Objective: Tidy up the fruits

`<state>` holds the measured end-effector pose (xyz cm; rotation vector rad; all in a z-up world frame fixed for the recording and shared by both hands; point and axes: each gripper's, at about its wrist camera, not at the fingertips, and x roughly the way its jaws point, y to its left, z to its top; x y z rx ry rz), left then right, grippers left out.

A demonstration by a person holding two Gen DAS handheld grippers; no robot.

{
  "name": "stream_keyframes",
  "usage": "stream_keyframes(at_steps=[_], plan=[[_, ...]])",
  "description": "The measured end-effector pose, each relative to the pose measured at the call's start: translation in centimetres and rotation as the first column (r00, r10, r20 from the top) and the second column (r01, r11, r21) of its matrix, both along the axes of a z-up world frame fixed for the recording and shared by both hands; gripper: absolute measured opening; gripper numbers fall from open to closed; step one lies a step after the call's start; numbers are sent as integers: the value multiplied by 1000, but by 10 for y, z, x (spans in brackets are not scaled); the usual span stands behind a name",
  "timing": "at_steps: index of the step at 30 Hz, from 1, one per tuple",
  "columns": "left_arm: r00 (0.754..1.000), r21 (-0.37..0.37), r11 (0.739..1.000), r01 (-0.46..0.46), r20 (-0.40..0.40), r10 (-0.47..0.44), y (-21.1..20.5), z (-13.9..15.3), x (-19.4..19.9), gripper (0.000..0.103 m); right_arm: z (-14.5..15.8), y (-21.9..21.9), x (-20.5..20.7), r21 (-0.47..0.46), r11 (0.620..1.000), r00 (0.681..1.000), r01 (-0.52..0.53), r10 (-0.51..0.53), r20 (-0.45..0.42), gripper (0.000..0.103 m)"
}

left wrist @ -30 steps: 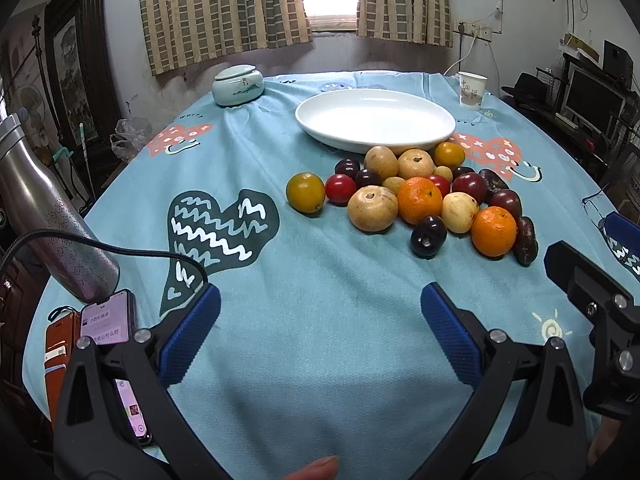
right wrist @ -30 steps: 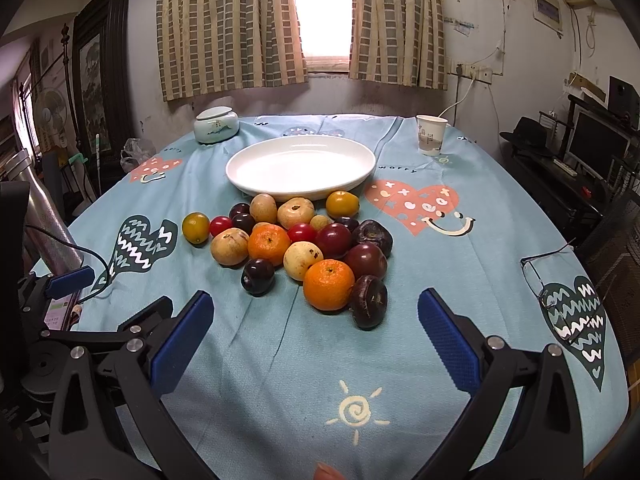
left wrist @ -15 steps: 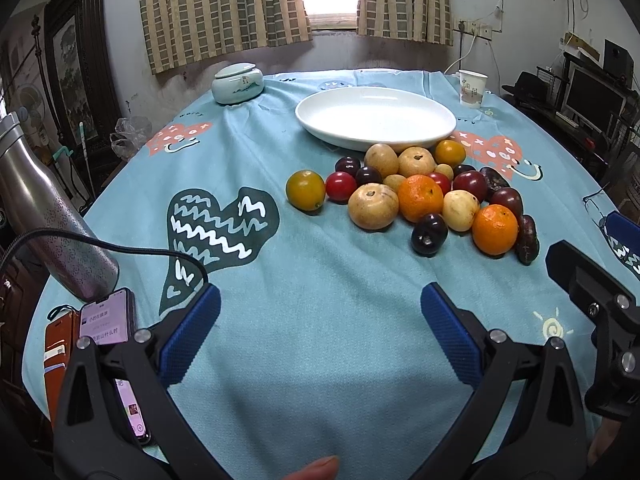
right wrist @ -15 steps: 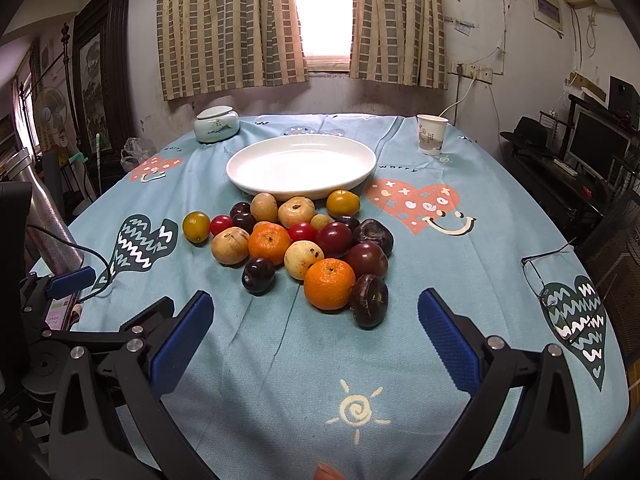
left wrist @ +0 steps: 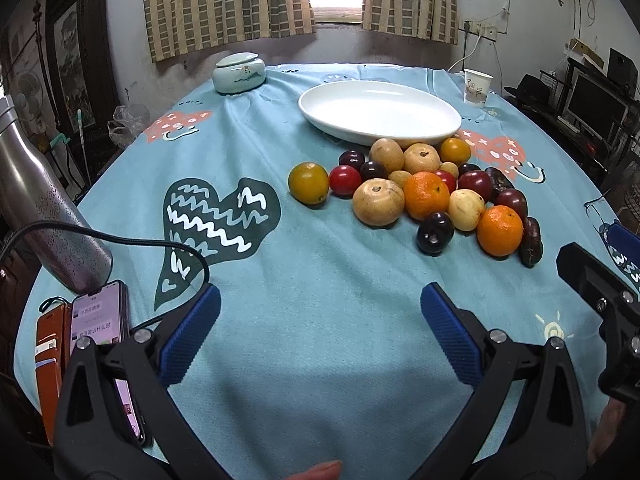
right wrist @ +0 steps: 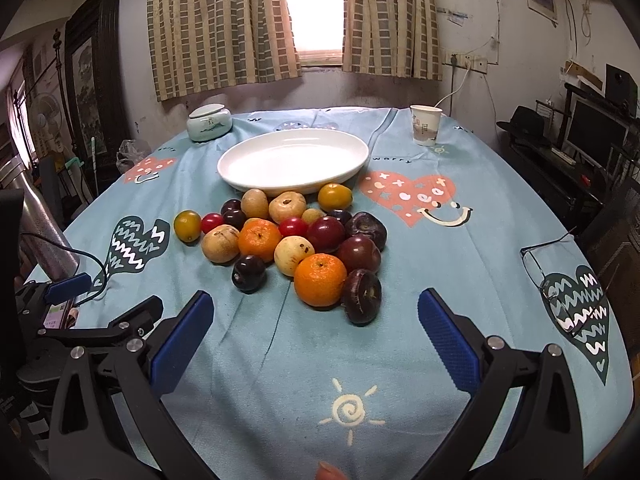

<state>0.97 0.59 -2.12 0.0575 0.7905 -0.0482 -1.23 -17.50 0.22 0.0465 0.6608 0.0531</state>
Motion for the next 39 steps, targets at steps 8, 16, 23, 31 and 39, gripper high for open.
stream_keyframes(at_steps=[8,16,23,31,39], plan=[[1000,-7,1000,13,-15,-13,-1,-2,2,101,-2,-1,2,-6,1000,1000,-5,5,-13,102],[999,-5,1000,13,-29,-13,0,-7,7,101,-4,-3,5,-9,1000,1000,-4,4,-23,102],[999,25,999,41,-34,-40,1,-9,12,101,-11,-11,10,-8,999,996,-50,49,-72,102],[998,-23,999,30,-57,-31,38,-8,34,101,-23,-44,1,132,981,989,-141,146,-25,102],[999,-56,998,30,-34,-32,30,3,79,101,-21,-56,19,177,974,987,-142,154,-51,102]])
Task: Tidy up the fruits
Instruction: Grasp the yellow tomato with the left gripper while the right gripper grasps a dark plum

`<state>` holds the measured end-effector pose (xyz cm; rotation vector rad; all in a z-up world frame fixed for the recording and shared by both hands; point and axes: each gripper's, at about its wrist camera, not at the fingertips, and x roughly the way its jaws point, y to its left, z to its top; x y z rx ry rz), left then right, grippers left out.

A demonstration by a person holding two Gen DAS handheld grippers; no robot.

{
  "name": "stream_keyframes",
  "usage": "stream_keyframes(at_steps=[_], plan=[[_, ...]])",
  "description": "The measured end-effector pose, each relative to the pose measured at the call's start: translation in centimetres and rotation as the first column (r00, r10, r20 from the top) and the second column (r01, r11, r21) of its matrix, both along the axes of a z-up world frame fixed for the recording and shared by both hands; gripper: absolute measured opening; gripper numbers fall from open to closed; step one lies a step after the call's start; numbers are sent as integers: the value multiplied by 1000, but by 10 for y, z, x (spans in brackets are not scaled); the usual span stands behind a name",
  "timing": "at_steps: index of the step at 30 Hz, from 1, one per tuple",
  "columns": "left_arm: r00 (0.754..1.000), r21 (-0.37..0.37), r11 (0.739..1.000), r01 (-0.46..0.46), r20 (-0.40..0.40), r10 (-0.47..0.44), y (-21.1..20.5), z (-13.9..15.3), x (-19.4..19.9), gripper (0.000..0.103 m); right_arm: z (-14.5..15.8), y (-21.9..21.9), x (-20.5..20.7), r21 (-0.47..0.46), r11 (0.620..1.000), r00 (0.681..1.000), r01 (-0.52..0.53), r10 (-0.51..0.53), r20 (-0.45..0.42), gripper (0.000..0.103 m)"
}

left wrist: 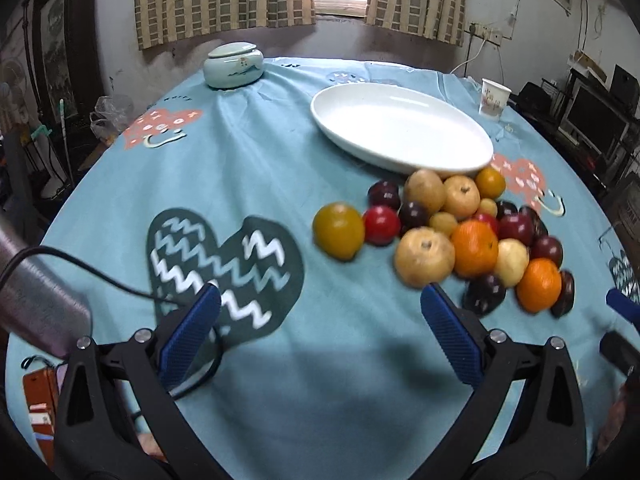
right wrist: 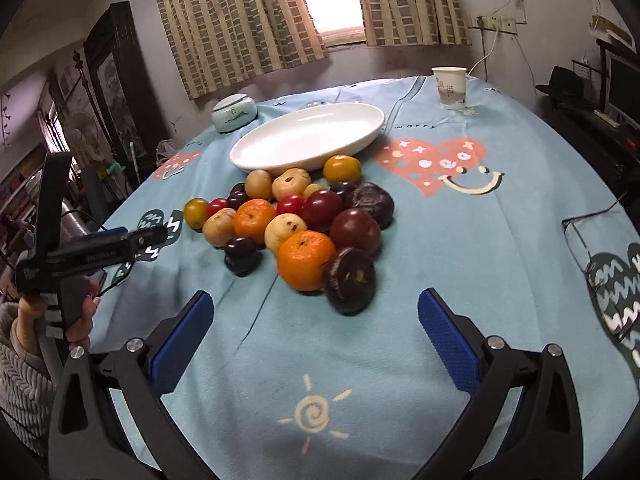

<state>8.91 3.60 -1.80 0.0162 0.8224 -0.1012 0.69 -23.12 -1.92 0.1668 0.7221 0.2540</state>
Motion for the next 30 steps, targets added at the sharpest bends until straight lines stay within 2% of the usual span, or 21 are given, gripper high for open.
stream_keyframes(at_steps=[2,4,5,6,7,13,19,20,22,24,25,30], plan=[[1000,69,998,-2,21,0,-11,-1,13,101,1,-2,4,-12,1000,1000,0,0,4,102],[1000,101,995,9,21,-11,-20,-6,23,93,2,-5,7,-1,1000,1000,-9,9,3,101],[1000,96,995,17,12,-18,-20,-8,27,90,1,-7,10,3,1000,1000,-13,13,-7,94],[1000,87,996,22,1,-22,-21,-11,32,81,-1,-8,13,7,1000,1000,-22,22,-19,87],[1000,76,997,22,-13,-21,-20,-14,37,75,-3,-8,16,14,999,999,-32,33,-35,85],[998,18,1000,11,-64,-10,-10,-28,57,74,-12,-9,29,56,997,995,-59,63,-74,81],[999,48,999,-24,-26,25,-9,-27,68,73,-18,-10,43,94,993,990,-72,82,-115,80],[999,46,999,-21,-26,22,-9,-27,68,70,-19,-9,44,97,992,989,-74,86,-118,80],[1000,32,999,4,-29,-3,-10,-26,68,55,-21,-9,48,113,990,987,-81,95,-128,76],[1000,39,999,18,-26,-17,-13,-26,66,48,-22,-11,51,125,989,986,-73,90,-137,69],[999,36,999,31,-26,-30,-14,-27,65,41,-23,-12,52,131,989,986,-70,88,-141,68],[999,30,998,47,-26,-46,-15,-28,62,40,-33,-26,55,215,975,977,-52,94,-189,64]])
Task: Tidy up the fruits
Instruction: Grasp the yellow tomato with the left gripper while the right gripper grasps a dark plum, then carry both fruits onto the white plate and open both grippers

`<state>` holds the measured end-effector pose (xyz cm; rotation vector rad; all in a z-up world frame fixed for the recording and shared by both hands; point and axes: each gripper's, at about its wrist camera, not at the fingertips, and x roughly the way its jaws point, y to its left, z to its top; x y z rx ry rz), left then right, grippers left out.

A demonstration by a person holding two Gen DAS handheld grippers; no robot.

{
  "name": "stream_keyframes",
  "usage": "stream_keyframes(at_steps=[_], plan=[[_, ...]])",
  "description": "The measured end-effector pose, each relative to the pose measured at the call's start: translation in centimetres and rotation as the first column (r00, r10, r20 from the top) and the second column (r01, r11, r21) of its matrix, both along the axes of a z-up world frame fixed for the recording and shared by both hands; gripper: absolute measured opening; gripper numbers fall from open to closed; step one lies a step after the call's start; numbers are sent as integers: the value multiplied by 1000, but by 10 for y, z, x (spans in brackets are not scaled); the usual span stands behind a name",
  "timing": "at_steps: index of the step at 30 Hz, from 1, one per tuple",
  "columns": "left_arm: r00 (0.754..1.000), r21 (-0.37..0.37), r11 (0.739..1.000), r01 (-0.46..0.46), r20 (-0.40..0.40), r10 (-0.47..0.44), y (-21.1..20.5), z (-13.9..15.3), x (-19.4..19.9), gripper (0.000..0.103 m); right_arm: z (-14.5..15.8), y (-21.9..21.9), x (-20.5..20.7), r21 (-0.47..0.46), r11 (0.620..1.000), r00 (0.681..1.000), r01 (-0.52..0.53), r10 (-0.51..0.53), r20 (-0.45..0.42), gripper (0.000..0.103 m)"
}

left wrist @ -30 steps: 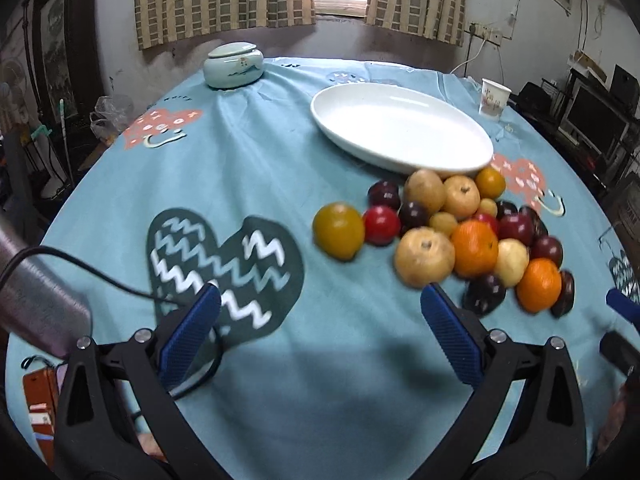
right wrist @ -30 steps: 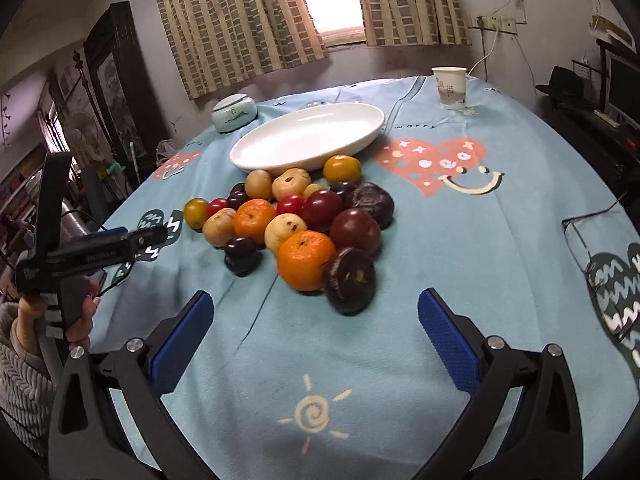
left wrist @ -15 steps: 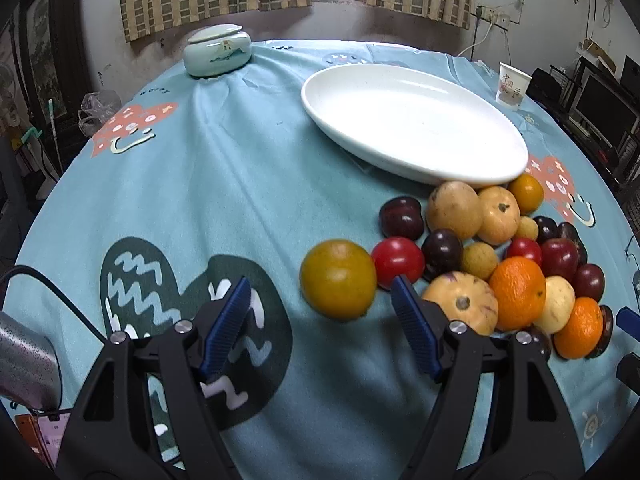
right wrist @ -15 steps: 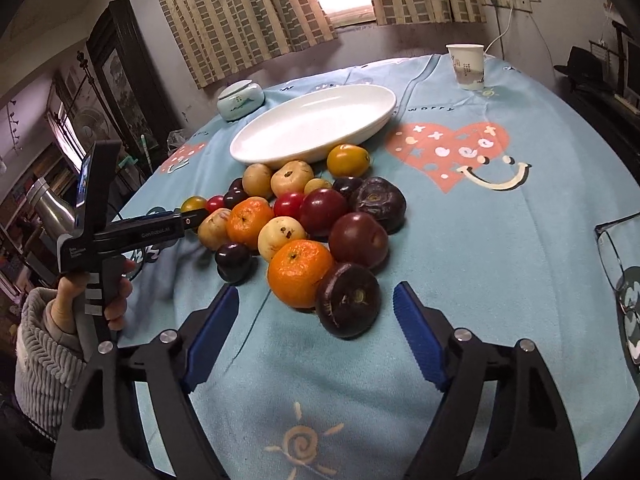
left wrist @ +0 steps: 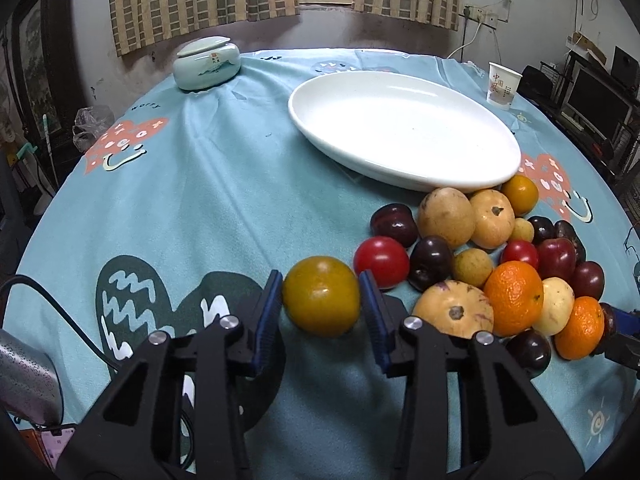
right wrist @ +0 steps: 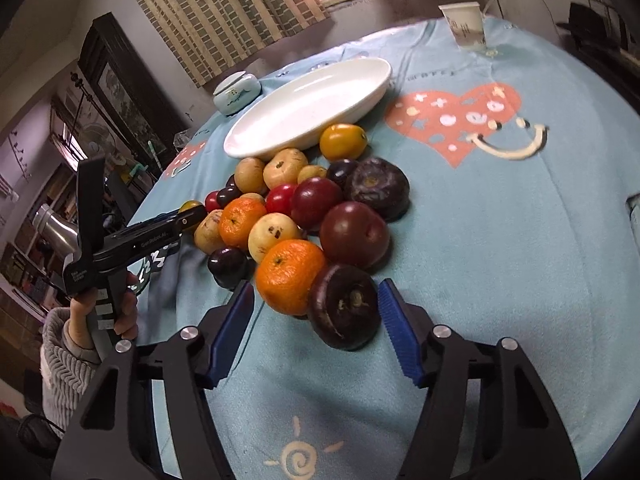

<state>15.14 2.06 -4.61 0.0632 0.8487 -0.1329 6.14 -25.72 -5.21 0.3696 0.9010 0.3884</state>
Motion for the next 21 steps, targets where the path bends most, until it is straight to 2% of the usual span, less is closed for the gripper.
stream_keyframes(at_steps=[3,5,7,12,21], plan=[[1000,-4,1000,4,-2,-4,1,-1,2,40,-7,-15,2,93,996,999,17,-13,-49,55],[1000,-1,1000,4,-1,-4,1,-3,3,40,-9,-19,3,109,994,998,17,-11,-57,51],[1000,15,1000,4,1,-5,-1,-4,5,40,-7,-16,2,88,996,999,7,-3,-50,51],[1000,23,1000,3,6,-4,-2,-5,2,39,-5,-11,-4,56,998,999,-22,25,-44,40],[999,-8,1000,-21,35,21,6,2,-14,39,2,-6,-15,33,999,1000,-7,7,4,40]])
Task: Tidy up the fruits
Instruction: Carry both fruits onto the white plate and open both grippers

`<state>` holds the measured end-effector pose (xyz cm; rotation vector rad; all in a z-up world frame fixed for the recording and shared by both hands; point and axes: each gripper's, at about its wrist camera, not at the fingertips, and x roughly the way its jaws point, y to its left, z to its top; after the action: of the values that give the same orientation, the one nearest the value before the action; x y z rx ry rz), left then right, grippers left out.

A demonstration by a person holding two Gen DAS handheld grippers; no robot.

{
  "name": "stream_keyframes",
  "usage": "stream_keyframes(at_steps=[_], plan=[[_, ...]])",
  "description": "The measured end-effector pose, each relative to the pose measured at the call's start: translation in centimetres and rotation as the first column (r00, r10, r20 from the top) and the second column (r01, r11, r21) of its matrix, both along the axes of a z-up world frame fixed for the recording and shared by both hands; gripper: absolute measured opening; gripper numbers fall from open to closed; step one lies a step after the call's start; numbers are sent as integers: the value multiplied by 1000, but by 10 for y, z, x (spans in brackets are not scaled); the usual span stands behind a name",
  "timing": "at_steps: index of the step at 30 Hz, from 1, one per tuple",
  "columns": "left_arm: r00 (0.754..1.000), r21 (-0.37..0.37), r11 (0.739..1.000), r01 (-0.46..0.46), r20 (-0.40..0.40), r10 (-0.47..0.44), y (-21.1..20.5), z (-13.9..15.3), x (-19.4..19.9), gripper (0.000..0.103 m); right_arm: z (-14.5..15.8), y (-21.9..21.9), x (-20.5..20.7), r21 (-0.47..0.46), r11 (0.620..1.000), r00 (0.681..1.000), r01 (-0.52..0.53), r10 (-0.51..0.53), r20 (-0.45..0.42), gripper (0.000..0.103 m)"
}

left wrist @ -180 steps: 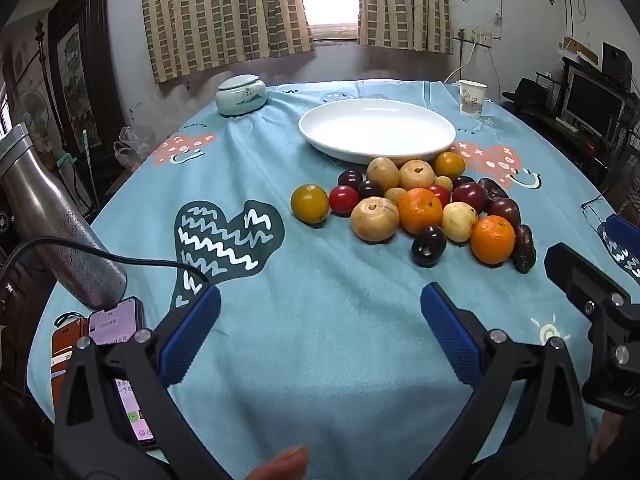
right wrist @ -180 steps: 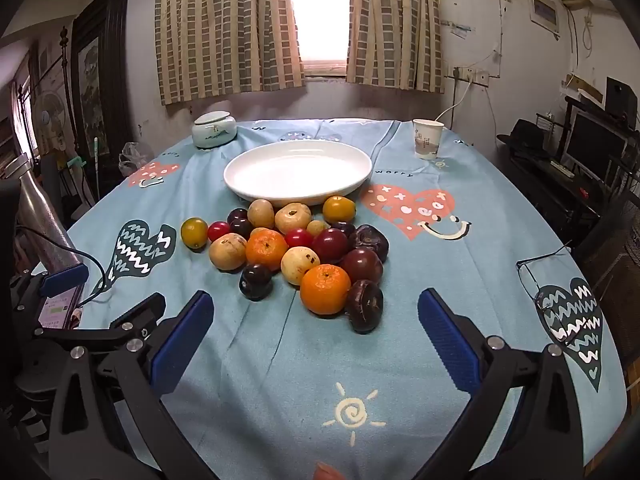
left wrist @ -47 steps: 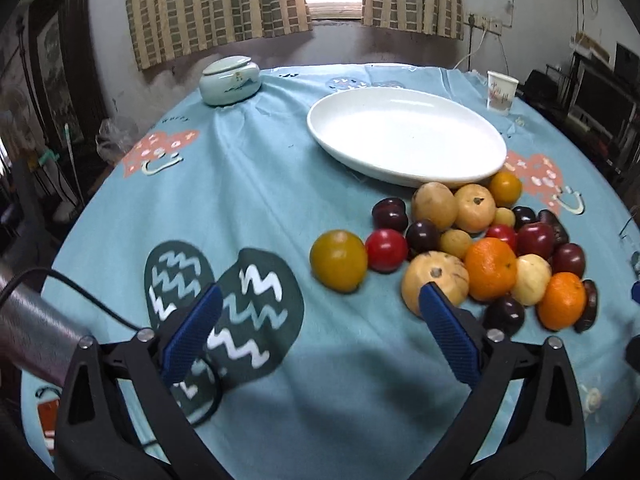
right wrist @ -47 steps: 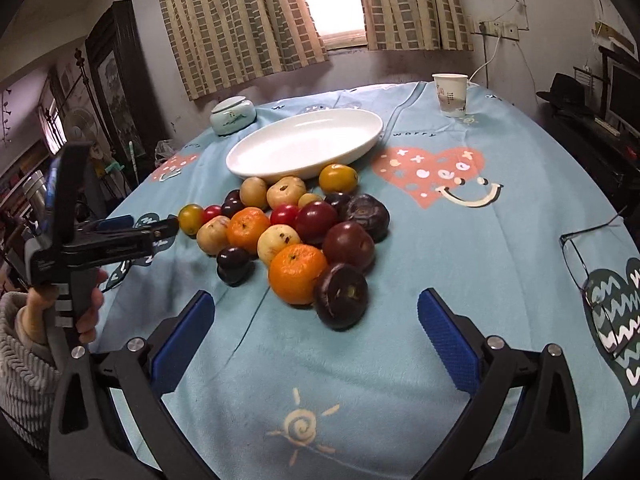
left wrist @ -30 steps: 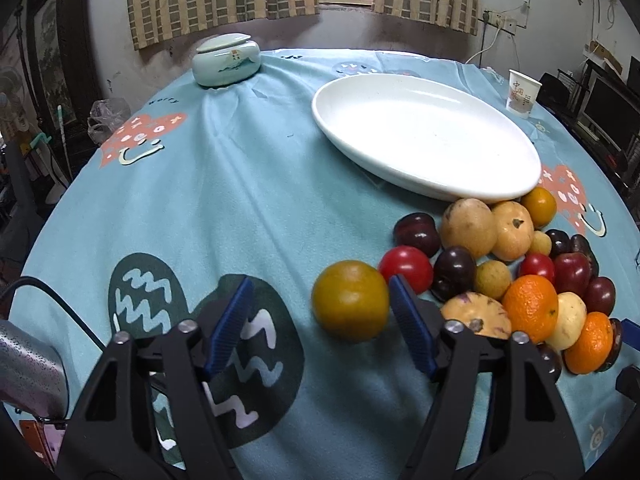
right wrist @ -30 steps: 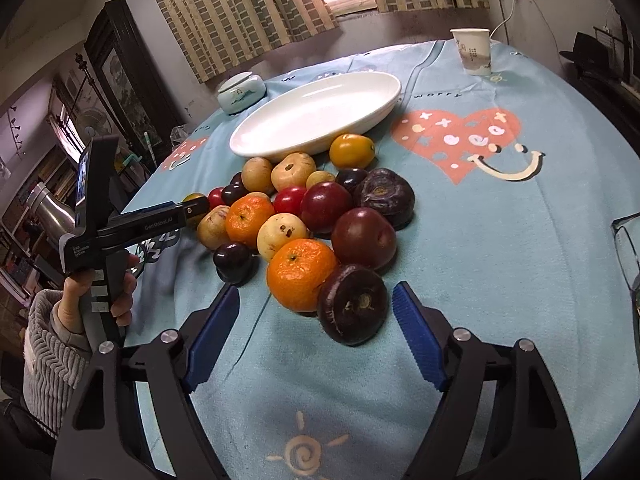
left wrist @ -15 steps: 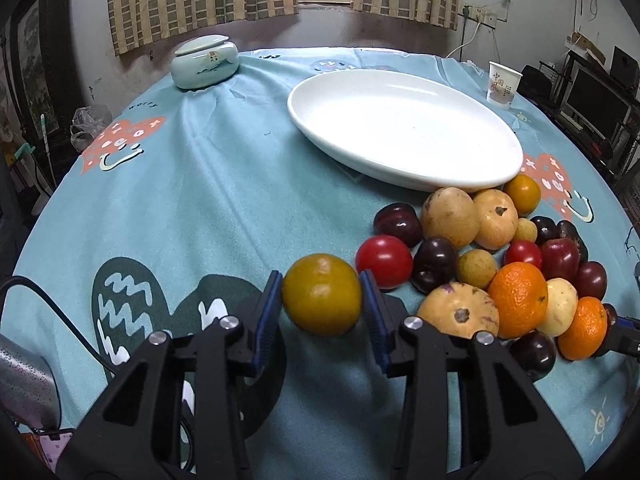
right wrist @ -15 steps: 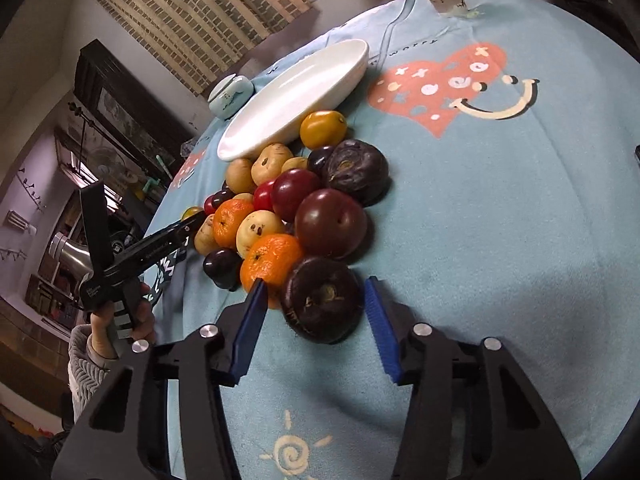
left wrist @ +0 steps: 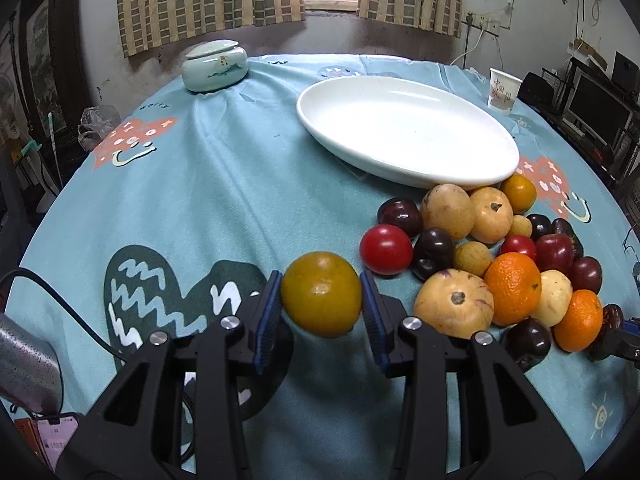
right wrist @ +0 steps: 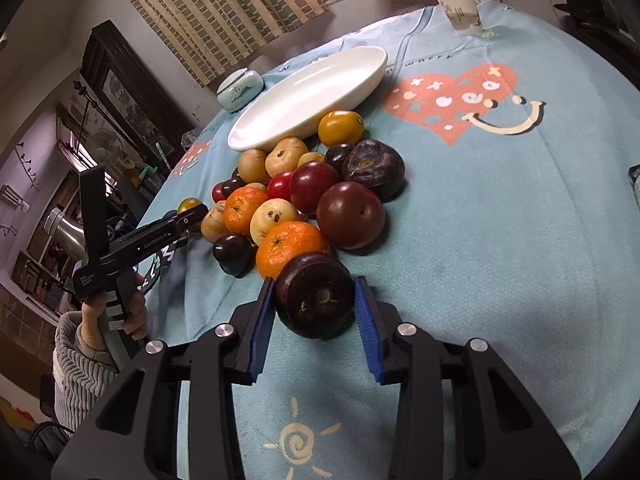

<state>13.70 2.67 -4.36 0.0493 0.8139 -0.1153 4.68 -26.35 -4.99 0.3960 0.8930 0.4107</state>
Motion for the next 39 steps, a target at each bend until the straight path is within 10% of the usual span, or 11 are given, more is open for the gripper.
stream_keyframes(at_steps=[12,23,28,30,39], plan=[[995,13,1000,25,93,-26,-39,62,38,40,82,16,66,-97,994,977,41,-19,210,40],[1000,35,999,15,0,-15,-64,24,115,40,38,44,189,-211,975,991,75,-49,125,40],[999,9,1000,16,-36,-16,-61,16,126,41,30,48,197,-277,957,991,91,-60,116,41],[1000,19,1000,12,-26,-12,-61,17,126,50,32,48,194,-275,957,990,97,-65,124,68],[999,51,999,-6,36,4,-57,32,110,65,51,41,176,-254,960,978,115,-65,197,69]])
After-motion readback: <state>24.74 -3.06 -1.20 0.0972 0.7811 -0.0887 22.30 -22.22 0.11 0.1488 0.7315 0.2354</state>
